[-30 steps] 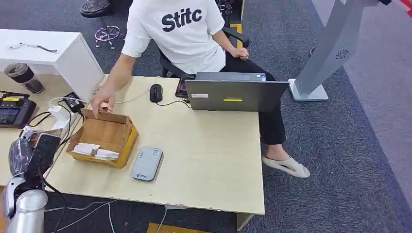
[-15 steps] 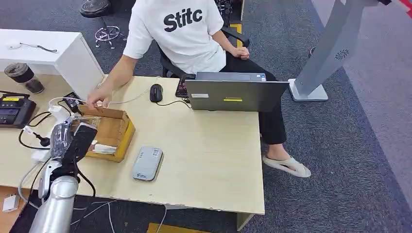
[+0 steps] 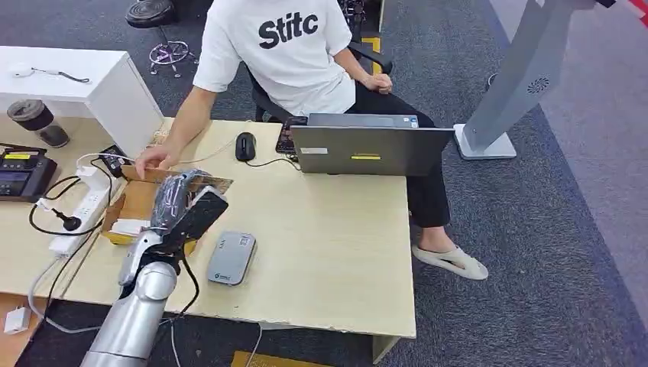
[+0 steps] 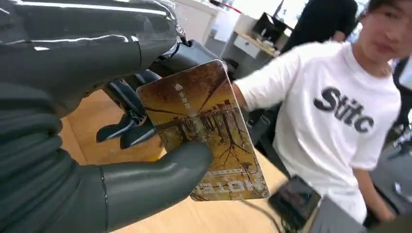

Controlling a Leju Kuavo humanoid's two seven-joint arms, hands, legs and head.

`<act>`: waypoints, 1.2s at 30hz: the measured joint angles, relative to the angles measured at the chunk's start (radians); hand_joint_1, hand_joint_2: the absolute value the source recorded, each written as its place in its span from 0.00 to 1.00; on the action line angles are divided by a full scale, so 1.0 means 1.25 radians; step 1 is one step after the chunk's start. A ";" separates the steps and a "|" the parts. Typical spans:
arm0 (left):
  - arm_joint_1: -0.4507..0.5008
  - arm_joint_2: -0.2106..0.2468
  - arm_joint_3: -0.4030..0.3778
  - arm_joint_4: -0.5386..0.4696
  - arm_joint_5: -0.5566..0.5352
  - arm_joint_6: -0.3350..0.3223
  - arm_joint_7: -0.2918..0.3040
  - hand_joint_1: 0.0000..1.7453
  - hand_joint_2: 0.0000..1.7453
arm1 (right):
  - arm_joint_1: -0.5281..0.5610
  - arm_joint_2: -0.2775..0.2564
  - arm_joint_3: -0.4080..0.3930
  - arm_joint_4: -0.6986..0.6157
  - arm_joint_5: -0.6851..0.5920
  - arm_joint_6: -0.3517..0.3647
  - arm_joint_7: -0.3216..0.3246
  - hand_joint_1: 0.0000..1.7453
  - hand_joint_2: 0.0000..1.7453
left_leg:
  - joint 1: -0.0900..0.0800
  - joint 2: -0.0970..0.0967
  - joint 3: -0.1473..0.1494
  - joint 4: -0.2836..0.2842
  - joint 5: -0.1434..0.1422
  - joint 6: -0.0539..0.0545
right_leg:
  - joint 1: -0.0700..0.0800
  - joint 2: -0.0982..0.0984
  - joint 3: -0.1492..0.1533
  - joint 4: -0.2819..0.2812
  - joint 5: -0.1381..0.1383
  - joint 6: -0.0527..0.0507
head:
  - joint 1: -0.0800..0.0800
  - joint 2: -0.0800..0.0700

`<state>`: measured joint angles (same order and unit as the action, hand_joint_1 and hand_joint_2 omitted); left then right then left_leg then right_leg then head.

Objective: Pass the card to the sensor for recognition and then transmit it.

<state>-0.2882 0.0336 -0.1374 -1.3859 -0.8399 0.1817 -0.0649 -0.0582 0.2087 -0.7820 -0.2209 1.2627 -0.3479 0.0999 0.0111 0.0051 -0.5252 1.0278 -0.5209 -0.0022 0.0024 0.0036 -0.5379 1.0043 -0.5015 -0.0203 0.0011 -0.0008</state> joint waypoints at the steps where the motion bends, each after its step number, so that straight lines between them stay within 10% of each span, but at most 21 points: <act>1: -0.002 0.000 -0.012 0.000 -0.007 -0.011 0.007 1.00 1.00 | 0.000 0.000 0.000 0.000 0.000 0.001 0.000 0.00 1.00 | 0.000 0.000 0.000 0.000 0.000 0.000 | 0.000 0.000 0.000 0.000 0.000 0.000 | 0.000 0.000; 8: -0.019 0.029 -0.099 0.018 -0.077 -0.083 0.078 1.00 1.00 | 0.001 0.000 0.000 0.000 0.012 0.007 0.001 0.00 1.00 | 0.000 0.000 0.000 0.000 0.000 0.000 | 0.000 0.000 0.000 0.000 0.000 0.000 | 0.000 0.000; 36: 0.007 0.117 -0.164 0.110 -0.277 -0.086 0.195 1.00 1.00 | 0.001 0.001 -0.001 0.000 0.027 0.015 0.018 0.00 1.00 | 0.000 0.000 -0.001 0.000 0.000 0.000 | 0.000 0.000 0.000 0.000 0.000 0.000 | 0.000 0.000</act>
<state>-0.2795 0.1793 -0.3418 -1.2478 -1.1868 0.0748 0.1785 -0.0568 0.2098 -0.7832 -0.2205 1.2959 -0.3288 0.1221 0.0112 0.0051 -0.5261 1.0277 -0.5209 -0.0022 0.0025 0.0037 -0.5384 1.0044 -0.5015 -0.0203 0.0008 -0.0008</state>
